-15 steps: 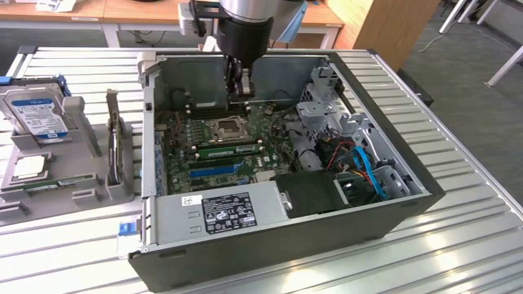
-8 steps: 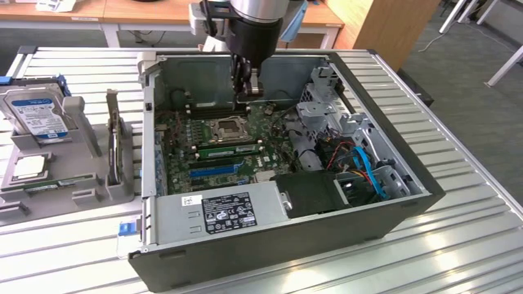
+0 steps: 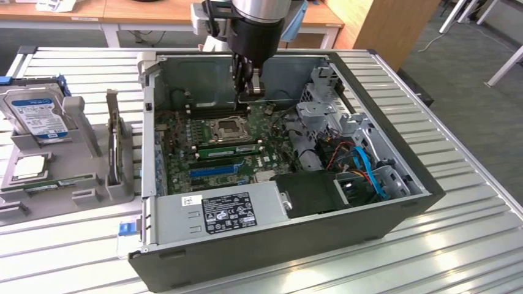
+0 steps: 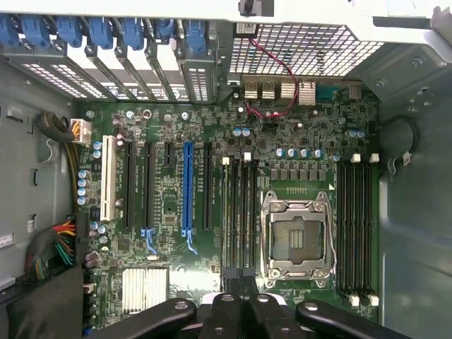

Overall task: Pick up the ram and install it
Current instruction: 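Press down the ram until it locks into place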

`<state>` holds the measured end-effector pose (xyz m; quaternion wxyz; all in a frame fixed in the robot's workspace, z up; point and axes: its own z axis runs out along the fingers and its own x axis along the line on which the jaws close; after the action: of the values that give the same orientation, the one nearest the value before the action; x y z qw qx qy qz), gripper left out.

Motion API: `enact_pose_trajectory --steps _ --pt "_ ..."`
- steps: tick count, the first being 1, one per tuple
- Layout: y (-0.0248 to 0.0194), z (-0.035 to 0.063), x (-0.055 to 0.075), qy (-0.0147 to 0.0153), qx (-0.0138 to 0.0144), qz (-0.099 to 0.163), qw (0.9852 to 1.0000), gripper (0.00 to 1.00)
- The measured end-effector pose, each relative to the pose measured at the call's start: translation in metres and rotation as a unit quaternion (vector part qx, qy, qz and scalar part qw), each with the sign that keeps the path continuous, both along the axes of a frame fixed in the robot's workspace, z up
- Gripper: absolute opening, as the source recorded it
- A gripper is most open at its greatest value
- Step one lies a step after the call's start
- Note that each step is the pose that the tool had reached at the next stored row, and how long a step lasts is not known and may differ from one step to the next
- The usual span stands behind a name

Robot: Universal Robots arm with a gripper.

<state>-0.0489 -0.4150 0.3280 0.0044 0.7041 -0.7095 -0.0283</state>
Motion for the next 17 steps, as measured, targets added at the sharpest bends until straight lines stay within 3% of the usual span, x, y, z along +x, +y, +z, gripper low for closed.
enact_pose_trajectory --steps 9,17 --pt "0.0 0.0 0.0001 0.0 0.0 -0.003 1.0 0.1" --pt "0.0 -0.0001 0.0001 0.0 0.0 -0.055 0.9985 0.1"
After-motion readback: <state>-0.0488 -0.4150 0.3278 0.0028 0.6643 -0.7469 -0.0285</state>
